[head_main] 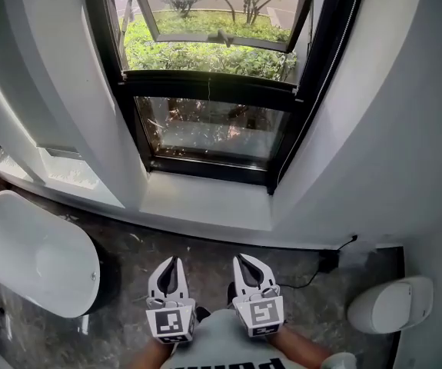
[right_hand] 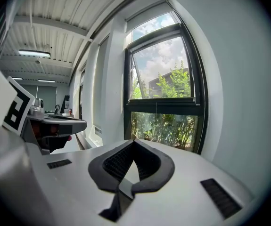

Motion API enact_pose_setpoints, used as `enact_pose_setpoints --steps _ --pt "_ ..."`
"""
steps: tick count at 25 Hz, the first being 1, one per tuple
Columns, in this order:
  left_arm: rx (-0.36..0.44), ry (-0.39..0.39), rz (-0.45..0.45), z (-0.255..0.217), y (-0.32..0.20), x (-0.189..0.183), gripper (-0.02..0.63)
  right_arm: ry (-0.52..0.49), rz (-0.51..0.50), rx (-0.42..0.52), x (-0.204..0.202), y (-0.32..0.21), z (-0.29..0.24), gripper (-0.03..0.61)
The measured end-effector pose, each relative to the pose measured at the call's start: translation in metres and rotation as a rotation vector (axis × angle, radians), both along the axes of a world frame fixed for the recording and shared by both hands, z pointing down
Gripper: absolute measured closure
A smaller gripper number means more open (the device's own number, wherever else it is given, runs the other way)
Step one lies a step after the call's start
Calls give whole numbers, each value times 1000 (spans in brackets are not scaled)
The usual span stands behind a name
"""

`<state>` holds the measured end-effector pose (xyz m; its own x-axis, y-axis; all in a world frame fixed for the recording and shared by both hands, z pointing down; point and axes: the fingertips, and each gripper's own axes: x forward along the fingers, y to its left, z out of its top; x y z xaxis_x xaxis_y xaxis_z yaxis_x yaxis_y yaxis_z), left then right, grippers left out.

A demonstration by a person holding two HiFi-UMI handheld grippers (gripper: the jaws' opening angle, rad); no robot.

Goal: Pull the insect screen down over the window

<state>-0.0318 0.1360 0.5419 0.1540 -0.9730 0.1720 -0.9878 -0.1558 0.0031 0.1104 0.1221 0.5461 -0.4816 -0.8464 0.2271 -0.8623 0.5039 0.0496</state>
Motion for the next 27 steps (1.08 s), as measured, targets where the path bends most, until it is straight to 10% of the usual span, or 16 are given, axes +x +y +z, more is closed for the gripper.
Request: enact_pose_setpoints --steps 27 --pt "10 60 10 0 3 2 601 4 22 2 5 6 3 574"
